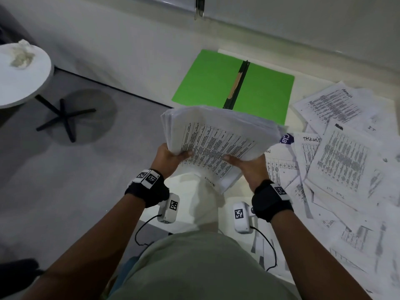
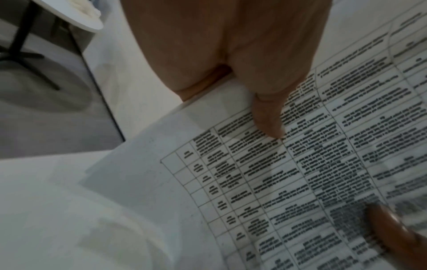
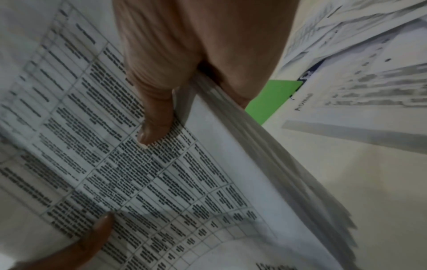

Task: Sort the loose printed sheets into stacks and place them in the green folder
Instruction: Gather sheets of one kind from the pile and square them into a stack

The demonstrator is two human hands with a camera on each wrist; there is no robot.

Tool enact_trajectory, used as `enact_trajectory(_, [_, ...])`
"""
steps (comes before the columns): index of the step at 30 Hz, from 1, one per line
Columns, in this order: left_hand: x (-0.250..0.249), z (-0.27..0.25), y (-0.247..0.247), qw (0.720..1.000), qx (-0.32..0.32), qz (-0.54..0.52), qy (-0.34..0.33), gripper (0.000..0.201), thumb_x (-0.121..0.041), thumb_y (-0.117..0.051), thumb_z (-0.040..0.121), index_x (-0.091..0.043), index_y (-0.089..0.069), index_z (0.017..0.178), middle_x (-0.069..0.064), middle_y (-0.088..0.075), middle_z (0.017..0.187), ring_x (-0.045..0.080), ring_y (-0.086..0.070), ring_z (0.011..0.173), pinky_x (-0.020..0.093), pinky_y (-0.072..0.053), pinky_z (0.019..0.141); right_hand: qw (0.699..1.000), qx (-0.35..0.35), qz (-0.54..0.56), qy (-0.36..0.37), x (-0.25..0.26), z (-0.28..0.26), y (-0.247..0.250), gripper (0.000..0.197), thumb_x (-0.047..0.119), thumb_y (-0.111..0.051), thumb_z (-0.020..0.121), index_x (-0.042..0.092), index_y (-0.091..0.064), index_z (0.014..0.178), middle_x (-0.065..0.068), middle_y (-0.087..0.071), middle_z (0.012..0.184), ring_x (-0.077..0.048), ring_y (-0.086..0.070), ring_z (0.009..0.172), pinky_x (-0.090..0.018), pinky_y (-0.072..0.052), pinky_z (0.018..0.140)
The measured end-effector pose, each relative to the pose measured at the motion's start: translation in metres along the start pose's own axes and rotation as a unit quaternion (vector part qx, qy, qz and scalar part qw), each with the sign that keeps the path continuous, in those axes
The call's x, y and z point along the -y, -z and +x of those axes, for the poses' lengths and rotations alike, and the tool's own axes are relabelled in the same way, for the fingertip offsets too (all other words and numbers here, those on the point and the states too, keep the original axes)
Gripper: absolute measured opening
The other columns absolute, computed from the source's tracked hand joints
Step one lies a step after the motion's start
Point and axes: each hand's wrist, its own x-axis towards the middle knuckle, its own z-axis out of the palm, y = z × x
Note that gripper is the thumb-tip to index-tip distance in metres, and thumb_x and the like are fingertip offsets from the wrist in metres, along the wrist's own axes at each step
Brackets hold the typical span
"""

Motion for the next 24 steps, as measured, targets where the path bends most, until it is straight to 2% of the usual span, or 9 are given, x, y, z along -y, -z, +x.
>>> enact_trajectory(4, [-0.006,-0.003,-0.003,0.999,-0.001,-0.021,-0.036,0.030,-0.010,-0.077,0.077,-0.016,-0.067,0.105,0.008,-0.071,0.107,0.019,-0.067,0.100,0.036,-0.056,0.087,0.998,-0.042,0.016,0.034,0.010,0.000,0.002,0.055,-0.002,-0.085,0.065,0.012,-0.062,0.113,0.004,-0.072,0.105,-0.004,-0.069,0.096,-0.019,-0.055,0.080])
enact_trajectory(6, [0.000,-0.005,-0.004,1.000,0.021,-0.018,-0.012,0.034,-0.009,-0.078,0.077,-0.022,-0.066,0.107,0.004,-0.071,0.109,0.015,-0.068,0.101,0.035,-0.056,0.088,0.999,-0.041,-0.003,0.015,0.003,-0.004,0.002,0.046,0.001,-0.085,0.066,0.015,-0.068,0.106,0.003,-0.074,0.102,-0.007,-0.071,0.094,-0.027,-0.058,0.082])
enact_trajectory(9, [0.005,-0.006,-0.001,0.999,0.037,0.010,0.012,0.041,-0.006,-0.080,0.072,-0.012,-0.067,0.110,0.006,-0.072,0.109,0.015,-0.070,0.099,0.037,-0.056,0.089,0.999,-0.021,-0.038,-0.023,-0.008,-0.009,0.006,0.035,0.004,-0.086,0.064,0.020,-0.073,0.091,0.003,-0.076,0.093,-0.010,-0.073,0.087,-0.038,-0.059,0.083])
enact_trajectory(12, [-0.004,-0.003,0.002,0.999,0.037,0.002,-0.008,0.035,-0.006,-0.080,0.073,-0.006,-0.069,0.107,0.010,-0.073,0.106,0.018,-0.070,0.094,0.034,-0.057,0.083,0.999,-0.015,-0.029,-0.014,-0.003,-0.008,0.009,0.036,0.006,-0.087,0.064,0.012,-0.074,0.097,-0.001,-0.077,0.096,-0.016,-0.073,0.091,-0.037,-0.059,0.082])
enact_trajectory(15, [-0.002,0.006,0.000,0.999,0.041,-0.012,-0.008,0.031,-0.009,-0.078,0.077,-0.017,-0.068,0.105,0.012,-0.071,0.109,0.022,-0.068,0.099,0.038,-0.058,0.083,1.000,-0.007,-0.019,-0.002,-0.005,-0.001,0.006,0.036,0.004,-0.085,0.067,0.024,-0.072,0.094,0.001,-0.076,0.099,-0.014,-0.072,0.094,-0.030,-0.059,0.081])
enact_trajectory(18, [0.023,0.015,-0.006,0.997,0.037,0.046,0.041,0.031,-0.017,-0.077,0.078,-0.011,-0.067,0.107,0.012,-0.070,0.109,0.026,-0.067,0.100,0.047,-0.056,0.088,0.996,-0.001,-0.065,-0.057,-0.026,0.007,0.001,0.037,0.004,-0.083,0.069,0.026,-0.068,0.094,-0.002,-0.073,0.105,-0.020,-0.070,0.098,-0.040,-0.056,0.089])
enact_trajectory(20, [0.038,0.020,-0.008,0.991,0.025,0.109,0.076,0.036,-0.030,-0.077,0.078,-0.005,-0.068,0.102,0.015,-0.071,0.101,0.030,-0.068,0.094,0.049,-0.056,0.084,0.987,-0.010,-0.129,-0.091,-0.039,0.009,-0.001,0.029,0.012,-0.085,0.070,0.018,-0.067,0.092,-0.010,-0.072,0.106,-0.026,-0.068,0.098,-0.044,-0.055,0.091])
enact_trajectory(22, [0.042,0.023,-0.008,0.985,0.021,0.152,0.073,0.039,-0.034,-0.076,0.077,0.001,-0.067,0.091,0.019,-0.071,0.090,0.031,-0.067,0.079,0.043,-0.057,0.072,0.974,-0.032,-0.191,-0.116,-0.049,0.010,-0.001,0.032,0.024,-0.085,0.070,0.011,-0.061,0.085,-0.015,-0.069,0.102,-0.027,-0.066,0.093,-0.040,-0.055,0.085])
enact_trajectory(24, [0.038,0.026,-0.005,0.985,0.011,0.162,0.050,0.032,-0.027,-0.076,0.079,0.002,-0.063,0.084,0.017,-0.067,0.079,0.024,-0.059,0.066,0.032,-0.049,0.060,0.962,-0.049,-0.239,-0.123,-0.056,0.010,-0.002,0.063,0.055,-0.085,0.059,0.007,-0.057,0.088,-0.017,-0.066,0.106,-0.032,-0.064,0.095,-0.043,-0.055,0.085])
